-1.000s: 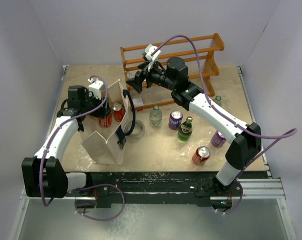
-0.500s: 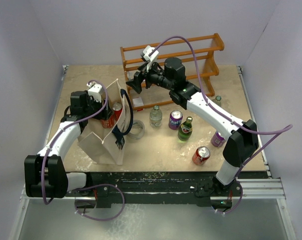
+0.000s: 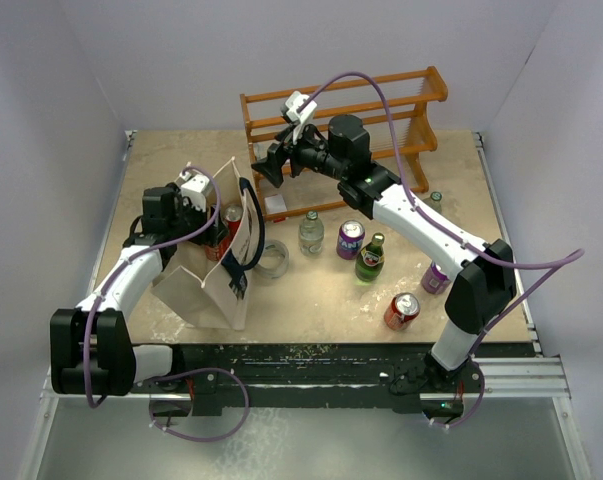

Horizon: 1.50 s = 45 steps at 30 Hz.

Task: Place the beverage into the canvas bag
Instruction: Place the drink in the canvas bag.

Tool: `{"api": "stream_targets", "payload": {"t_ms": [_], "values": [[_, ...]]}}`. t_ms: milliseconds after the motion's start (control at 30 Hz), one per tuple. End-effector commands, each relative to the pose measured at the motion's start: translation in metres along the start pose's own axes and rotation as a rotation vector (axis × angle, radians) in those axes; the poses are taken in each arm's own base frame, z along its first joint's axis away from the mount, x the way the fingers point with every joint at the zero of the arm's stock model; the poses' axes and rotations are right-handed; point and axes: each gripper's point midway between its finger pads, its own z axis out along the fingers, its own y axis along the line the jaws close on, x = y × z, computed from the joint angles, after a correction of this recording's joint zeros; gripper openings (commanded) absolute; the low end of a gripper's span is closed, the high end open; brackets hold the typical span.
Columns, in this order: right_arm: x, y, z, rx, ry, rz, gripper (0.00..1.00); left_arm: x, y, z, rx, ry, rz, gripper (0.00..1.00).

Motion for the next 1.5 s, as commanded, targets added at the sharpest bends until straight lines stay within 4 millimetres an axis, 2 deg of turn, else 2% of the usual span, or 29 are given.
{"api": "stream_targets", "payload": {"t_ms": [0, 333, 633, 1033, 1300, 1467], "values": [[-0.040, 0.000, -0.006, 0.001, -0.095, -0.038, 0.90, -0.014, 0.002, 0.005, 0.019, -0.074, 0.081, 0.01], [-0.038, 0.000, -0.005, -0.006, -0.092, -0.040, 0.90, 0.006, 0.003, 0.004, 0.011, -0.021, 0.077, 0.20], [-0.038, 0.001, -0.004, -0.010, -0.092, -0.031, 0.90, 0.000, 0.005, -0.004, -0.014, 0.006, 0.078, 0.50], [-0.036, 0.000, -0.003, -0.009, -0.087, -0.026, 0.90, -0.027, 0.003, -0.020, -0.036, -0.025, 0.093, 0.79], [-0.035, 0.000, -0.003, -0.004, -0.083, -0.023, 0.90, -0.041, 0.001, -0.029, -0.044, -0.048, 0.100, 0.92], [-0.034, -0.002, -0.004, 0.003, -0.081, -0.021, 0.90, -0.062, -0.003, -0.038, -0.043, -0.095, 0.115, 0.99]]}}
